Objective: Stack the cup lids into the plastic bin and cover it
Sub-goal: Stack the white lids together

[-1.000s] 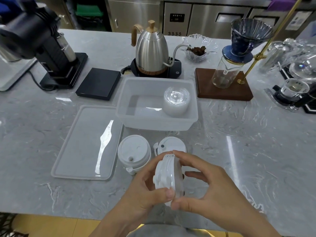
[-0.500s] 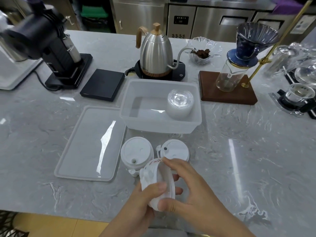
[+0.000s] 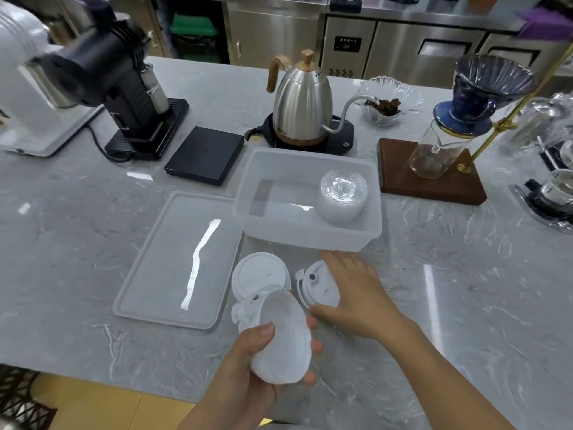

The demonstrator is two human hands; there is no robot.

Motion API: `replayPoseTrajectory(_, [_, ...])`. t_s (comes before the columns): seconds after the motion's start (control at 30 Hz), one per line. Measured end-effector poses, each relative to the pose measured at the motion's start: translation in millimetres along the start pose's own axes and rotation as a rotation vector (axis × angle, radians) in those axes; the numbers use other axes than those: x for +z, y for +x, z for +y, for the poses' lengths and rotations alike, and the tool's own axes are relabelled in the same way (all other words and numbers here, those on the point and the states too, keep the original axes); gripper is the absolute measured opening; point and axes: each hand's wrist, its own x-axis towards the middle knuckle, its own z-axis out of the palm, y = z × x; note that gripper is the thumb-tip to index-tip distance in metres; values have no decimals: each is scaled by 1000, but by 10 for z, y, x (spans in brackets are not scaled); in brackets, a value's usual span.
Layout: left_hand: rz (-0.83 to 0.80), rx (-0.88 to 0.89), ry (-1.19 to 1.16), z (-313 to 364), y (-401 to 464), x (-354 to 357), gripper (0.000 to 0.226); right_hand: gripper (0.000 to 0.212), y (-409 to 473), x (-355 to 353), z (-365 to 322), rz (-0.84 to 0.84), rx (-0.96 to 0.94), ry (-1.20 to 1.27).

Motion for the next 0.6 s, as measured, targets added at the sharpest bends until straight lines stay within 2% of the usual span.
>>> replayPoseTrajectory(0.13, [54,21,19,0,4,-47,85,88,-37,13,14,43,17,128])
replayPoseTrajectory(0.23, [94,32,30,-19,20,-69,90,87,-144,-37,30,133,137,339])
replayPoseTrajectory(0.3, [113,35,38,-31,35,-66,91,71,-217,-67,91,256,235,556])
replayPoseTrajectory(0.4, [149,25,64,-54,70,-58,96,26,-311,-115,230,405,250,971])
replayPoseTrajectory(0.43, [161,22,74,-62,84,-53,98,22,-343,-124,262,419,257,1049])
replayPoseTrajectory(0.53, [166,23,101,-73,98,-42,87,23,-404,-119,268,404,331,1205])
replayPoseTrajectory(0.6, [156,11,103,-69,98,-19,87,35,-450,-136,240,363,395,1441])
